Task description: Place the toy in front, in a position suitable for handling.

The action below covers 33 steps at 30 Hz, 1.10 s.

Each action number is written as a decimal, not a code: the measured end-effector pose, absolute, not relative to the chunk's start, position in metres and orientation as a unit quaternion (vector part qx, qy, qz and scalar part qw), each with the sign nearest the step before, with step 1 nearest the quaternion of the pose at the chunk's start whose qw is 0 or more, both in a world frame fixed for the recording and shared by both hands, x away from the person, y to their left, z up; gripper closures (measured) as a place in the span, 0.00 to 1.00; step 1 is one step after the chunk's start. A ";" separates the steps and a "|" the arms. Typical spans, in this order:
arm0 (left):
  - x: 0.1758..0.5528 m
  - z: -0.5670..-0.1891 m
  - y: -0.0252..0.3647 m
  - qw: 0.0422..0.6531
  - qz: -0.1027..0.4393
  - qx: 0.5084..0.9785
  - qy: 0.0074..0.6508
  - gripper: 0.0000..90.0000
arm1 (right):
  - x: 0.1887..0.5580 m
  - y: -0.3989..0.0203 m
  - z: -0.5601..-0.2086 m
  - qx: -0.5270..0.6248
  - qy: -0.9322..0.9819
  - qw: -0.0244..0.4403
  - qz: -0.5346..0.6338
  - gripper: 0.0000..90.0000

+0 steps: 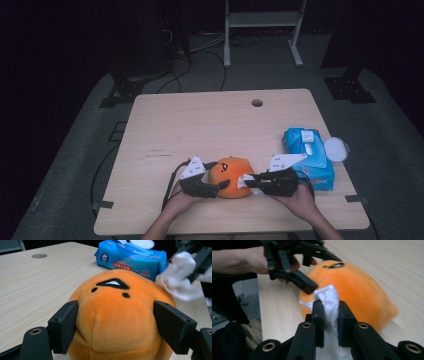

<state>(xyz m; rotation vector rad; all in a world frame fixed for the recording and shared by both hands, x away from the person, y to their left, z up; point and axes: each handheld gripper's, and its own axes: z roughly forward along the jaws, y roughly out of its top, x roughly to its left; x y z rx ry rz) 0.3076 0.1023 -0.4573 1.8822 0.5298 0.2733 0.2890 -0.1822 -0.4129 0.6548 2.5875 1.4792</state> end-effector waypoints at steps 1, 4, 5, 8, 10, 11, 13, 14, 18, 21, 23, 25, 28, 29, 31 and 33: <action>0.307 -0.457 0.102 0.550 0.117 0.797 0.222 0.25 | 0.288 -0.179 -0.413 0.211 0.849 0.046 0.482 0.87; 0.306 -0.456 0.102 0.548 0.118 0.798 0.219 0.25 | 0.292 -0.180 -0.417 0.215 0.852 0.052 0.474 0.87; 0.306 -0.456 0.102 0.549 0.117 0.798 0.219 0.25 | 0.294 -0.184 -0.418 0.221 0.852 0.057 0.472 0.87; 0.307 -0.456 0.102 0.549 0.115 0.799 0.218 0.25 | 0.302 -0.198 -0.420 0.248 0.848 0.074 0.463 0.87; 0.307 -0.457 0.102 0.550 0.114 0.799 0.217 0.25 | 0.305 -0.207 -0.421 0.269 0.842 0.077 0.461 0.87; 0.307 -0.457 0.102 0.551 0.113 0.798 0.216 0.25 | 0.305 -0.210 -0.420 0.271 0.839 0.075 0.466 0.87; 0.307 -0.457 0.100 0.556 0.112 0.797 0.207 0.25 | 0.304 -0.208 -0.416 0.262 0.833 0.067 0.483 0.87; 0.307 -0.457 0.099 0.558 0.114 0.797 0.201 0.24 | 0.301 -0.202 -0.413 0.253 0.831 0.061 0.492 0.87; 0.303 -0.454 0.097 0.561 0.116 0.799 0.183 0.19 | 0.295 -0.184 -0.411 0.222 0.845 0.061 0.482 0.87; 0.305 -0.454 0.100 0.559 0.104 0.795 0.211 0.11 | 0.297 -0.185 -0.415 0.224 0.847 0.063 0.478 0.87; 0.305 -0.455 0.101 0.557 0.101 0.794 0.220 0.11 | 0.299 -0.190 -0.415 0.232 0.846 0.067 0.475 0.87; 0.305 -0.454 0.099 0.557 0.099 0.796 0.217 0.16 | 0.298 -0.190 -0.413 0.235 0.842 0.061 0.481 0.87; 0.299 -0.452 0.091 0.551 0.116 0.809 0.169 0.24 | 0.293 -0.182 -0.407 0.220 0.839 0.056 0.495 0.87; 0.297 -0.452 0.089 0.548 0.120 0.812 0.158 0.25 | 0.291 -0.177 -0.404 0.211 0.840 0.062 0.497 0.87; 0.292 -0.451 0.085 0.543 0.132 0.818 0.138 0.26 | 0.290 -0.173 -0.401 0.204 0.840 0.069 0.498 0.87; 0.292 -0.450 0.087 0.539 0.135 0.821 0.132 0.26 | 0.292 -0.172 -0.402 0.203 0.843 0.075 0.492 0.87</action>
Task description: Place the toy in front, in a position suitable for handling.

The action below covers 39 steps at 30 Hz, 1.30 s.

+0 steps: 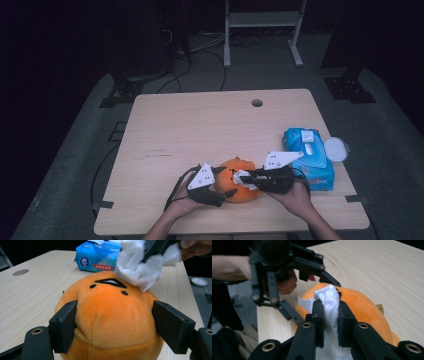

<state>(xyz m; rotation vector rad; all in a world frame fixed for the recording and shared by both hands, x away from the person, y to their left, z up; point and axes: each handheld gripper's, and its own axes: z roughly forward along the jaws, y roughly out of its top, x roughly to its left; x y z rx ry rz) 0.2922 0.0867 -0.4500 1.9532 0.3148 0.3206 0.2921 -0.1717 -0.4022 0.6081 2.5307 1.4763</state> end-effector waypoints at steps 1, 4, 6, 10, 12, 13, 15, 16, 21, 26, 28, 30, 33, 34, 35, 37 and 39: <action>0.294 -0.449 0.089 0.539 0.136 0.818 0.148 0.25 | 0.293 -0.173 -0.405 0.206 0.844 0.076 0.490 0.87; 0.304 -0.448 0.094 0.535 0.108 0.804 0.234 0.04 | 0.297 -0.182 -0.412 0.222 0.847 0.080 0.475 0.87; 0.306 -0.451 0.095 0.539 0.092 0.804 0.234 0.08 | 0.299 -0.187 -0.414 0.233 0.841 0.068 0.483 0.87; 0.300 -0.450 0.089 0.538 0.105 0.813 0.198 0.20 | 0.294 -0.180 -0.408 0.219 0.841 0.068 0.490 0.87; 0.294 -0.448 0.084 0.534 0.126 0.820 0.161 0.25 | 0.290 -0.171 -0.402 0.202 0.839 0.068 0.501 0.87; 0.291 -0.447 0.082 0.532 0.136 0.824 0.139 0.26 | 0.289 -0.167 -0.400 0.196 0.837 0.066 0.506 0.87; 0.285 -0.447 0.078 0.525 0.151 0.830 0.112 0.28 | 0.287 -0.163 -0.397 0.188 0.838 0.072 0.507 0.87; 0.284 -0.446 0.078 0.523 0.156 0.831 0.108 0.28 | 0.286 -0.162 -0.396 0.185 0.840 0.079 0.503 0.87; 0.286 -0.448 0.081 0.526 0.149 0.830 0.114 0.29 | 0.293 -0.180 -0.400 0.211 0.840 0.110 0.488 0.87; 0.281 -0.446 0.073 0.522 0.166 0.832 0.090 0.29 | 0.289 -0.182 -0.399 0.213 0.834 0.089 0.502 0.87; 0.278 -0.446 0.070 0.513 0.176 0.837 0.077 0.29 | 0.283 -0.169 -0.397 0.187 0.837 0.074 0.509 0.87; 0.276 -0.446 0.070 0.503 0.184 0.841 0.072 0.29 | 0.277 -0.156 -0.396 0.169 0.846 0.078 0.500 0.87; 0.278 -0.448 0.073 0.508 0.175 0.839 0.083 0.29 | 0.279 -0.156 -0.396 0.171 0.848 0.092 0.494 0.87; 0.278 -0.448 0.074 0.510 0.171 0.838 0.088 0.29 | 0.282 -0.160 -0.397 0.178 0.847 0.098 0.491 0.87; 0.279 -0.449 0.075 0.511 0.169 0.838 0.089 0.29 | 0.285 -0.165 -0.397 0.188 0.847 0.107 0.485 0.87; 0.281 -0.450 0.076 0.517 0.164 0.835 0.094 0.28 | 0.290 -0.178 -0.399 0.210 0.843 0.116 0.482 0.87; 0.282 -0.450 0.076 0.520 0.162 0.833 0.097 0.28 | 0.294 -0.189 -0.400 0.228 0.839 0.115 0.481 0.87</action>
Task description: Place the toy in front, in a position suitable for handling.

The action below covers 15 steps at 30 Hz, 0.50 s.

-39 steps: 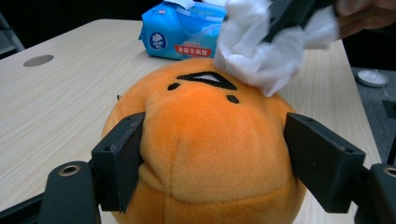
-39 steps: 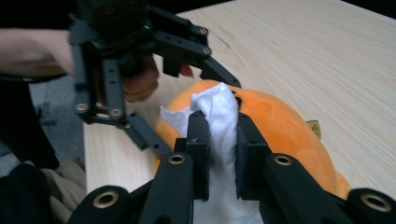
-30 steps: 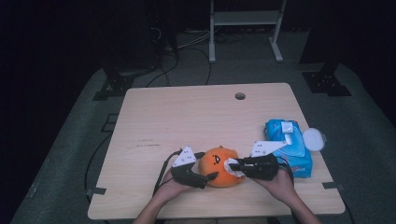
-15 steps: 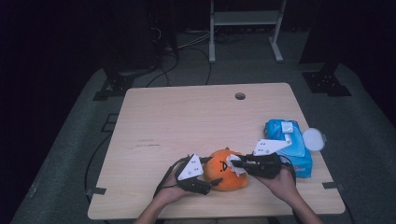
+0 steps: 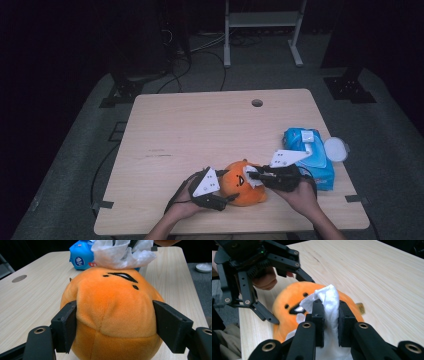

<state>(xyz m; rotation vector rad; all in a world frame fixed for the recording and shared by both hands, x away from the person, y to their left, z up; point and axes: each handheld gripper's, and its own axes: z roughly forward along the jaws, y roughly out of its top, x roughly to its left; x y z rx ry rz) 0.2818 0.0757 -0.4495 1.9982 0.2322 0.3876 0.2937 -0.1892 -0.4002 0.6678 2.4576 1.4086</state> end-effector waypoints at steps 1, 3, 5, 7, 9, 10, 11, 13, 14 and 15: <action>0.282 -0.449 0.075 0.521 0.163 0.833 0.096 0.28 | 0.293 -0.191 -0.400 0.230 0.837 0.113 0.483 0.87; 0.280 -0.449 0.072 0.521 0.167 0.832 0.091 0.28 | 0.290 -0.187 -0.398 0.223 0.835 0.102 0.492 0.87; 0.278 -0.449 0.069 0.518 0.173 0.833 0.088 0.27 | 0.286 -0.176 -0.397 0.205 0.838 0.092 0.497 0.87; 0.277 -0.449 0.069 0.512 0.176 0.836 0.087 0.27 | 0.280 -0.162 -0.397 0.187 0.843 0.091 0.495 0.87; 0.277 -0.450 0.071 0.509 0.175 0.838 0.089 0.27 | 0.278 -0.152 -0.397 0.175 0.850 0.103 0.486 0.87; 0.278 -0.451 0.072 0.512 0.173 0.836 0.092 0.27 | 0.278 -0.152 -0.397 0.175 0.850 0.103 0.486 0.87; 0.278 -0.451 0.073 0.514 0.171 0.836 0.093 0.27 | 0.280 -0.154 -0.397 0.182 0.849 0.101 0.486 0.87; 0.279 -0.451 0.073 0.516 0.169 0.835 0.094 0.27 | 0.286 -0.163 -0.398 0.198 0.844 0.105 0.487 0.87; 0.280 -0.452 0.074 0.517 0.166 0.834 0.097 0.27 | 0.290 -0.169 -0.398 0.208 0.843 0.112 0.482 0.87; 0.281 -0.452 0.074 0.520 0.162 0.833 0.101 0.27 | 0.293 -0.176 -0.400 0.220 0.842 0.121 0.478 0.87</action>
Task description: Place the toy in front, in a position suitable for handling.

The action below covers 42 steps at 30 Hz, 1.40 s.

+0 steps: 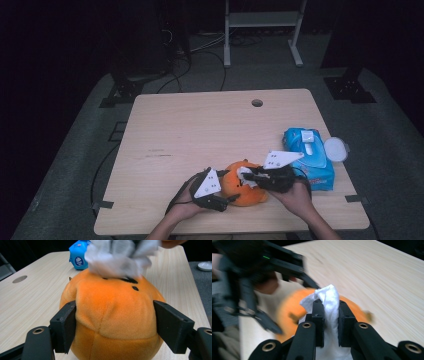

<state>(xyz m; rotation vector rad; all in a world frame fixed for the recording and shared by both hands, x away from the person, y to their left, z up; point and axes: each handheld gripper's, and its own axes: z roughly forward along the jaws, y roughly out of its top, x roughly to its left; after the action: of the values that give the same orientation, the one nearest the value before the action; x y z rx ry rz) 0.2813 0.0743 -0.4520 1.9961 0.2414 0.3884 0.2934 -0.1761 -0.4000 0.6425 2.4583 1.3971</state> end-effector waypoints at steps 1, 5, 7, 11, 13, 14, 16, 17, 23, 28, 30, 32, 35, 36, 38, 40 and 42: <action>0.283 -0.452 0.075 0.524 0.152 0.831 0.111 0.26 | 0.295 -0.180 -0.401 0.229 0.840 0.120 0.477 0.87; 0.290 -0.445 0.075 0.545 0.117 0.814 0.162 0.10 | 0.295 -0.184 -0.405 0.242 0.832 0.096 0.490 0.87; 0.290 -0.445 0.074 0.550 0.113 0.810 0.169 0.10 | 0.291 -0.175 -0.406 0.226 0.833 0.083 0.498 0.87; 0.293 -0.450 0.081 0.540 0.115 0.818 0.164 0.21 | 0.289 -0.166 -0.405 0.207 0.843 0.091 0.488 0.87; 0.297 -0.452 0.086 0.537 0.108 0.820 0.168 0.25 | 0.293 -0.174 -0.406 0.219 0.841 0.091 0.486 0.87; 0.298 -0.452 0.089 0.537 0.105 0.820 0.170 0.26 | 0.295 -0.178 -0.408 0.225 0.841 0.094 0.483 0.87; 0.301 -0.454 0.094 0.537 0.092 0.819 0.179 0.27 | 0.298 -0.187 -0.411 0.240 0.839 0.089 0.481 0.87; 0.302 -0.454 0.096 0.538 0.089 0.818 0.180 0.27 | 0.300 -0.192 -0.414 0.248 0.839 0.088 0.477 0.87; 0.298 -0.447 0.087 0.551 0.104 0.811 0.167 0.11 | 0.295 -0.187 -0.412 0.241 0.837 0.087 0.483 0.87; 0.299 -0.450 0.091 0.535 0.108 0.822 0.162 0.26 | 0.289 -0.176 -0.408 0.215 0.846 0.094 0.478 0.87; 0.302 -0.451 0.097 0.531 0.103 0.824 0.165 0.30 | 0.293 -0.183 -0.410 0.226 0.845 0.095 0.475 0.87; 0.305 -0.452 0.103 0.532 0.091 0.823 0.176 0.32 | 0.299 -0.193 -0.414 0.245 0.841 0.087 0.474 0.87; 0.309 -0.454 0.110 0.532 0.079 0.822 0.186 0.31 | 0.302 -0.204 -0.418 0.263 0.839 0.082 0.470 0.87; 0.309 -0.454 0.110 0.533 0.077 0.822 0.187 0.30 | 0.301 -0.205 -0.418 0.263 0.837 0.080 0.473 0.87; 0.308 -0.451 0.108 0.534 0.084 0.822 0.182 0.20 | 0.299 -0.200 -0.415 0.254 0.838 0.084 0.476 0.87; 0.305 -0.446 0.101 0.544 0.090 0.815 0.177 0.13 | 0.296 -0.193 -0.413 0.242 0.839 0.085 0.481 0.87; 0.302 -0.447 0.095 0.534 0.097 0.824 0.162 0.15 | 0.292 -0.184 -0.410 0.224 0.844 0.090 0.479 0.87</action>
<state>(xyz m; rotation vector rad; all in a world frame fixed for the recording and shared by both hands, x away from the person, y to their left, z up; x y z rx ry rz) 0.3021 0.0950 -0.4467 1.9638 0.3862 0.2311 0.2922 -0.1837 -0.4103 0.6658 2.5092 1.4232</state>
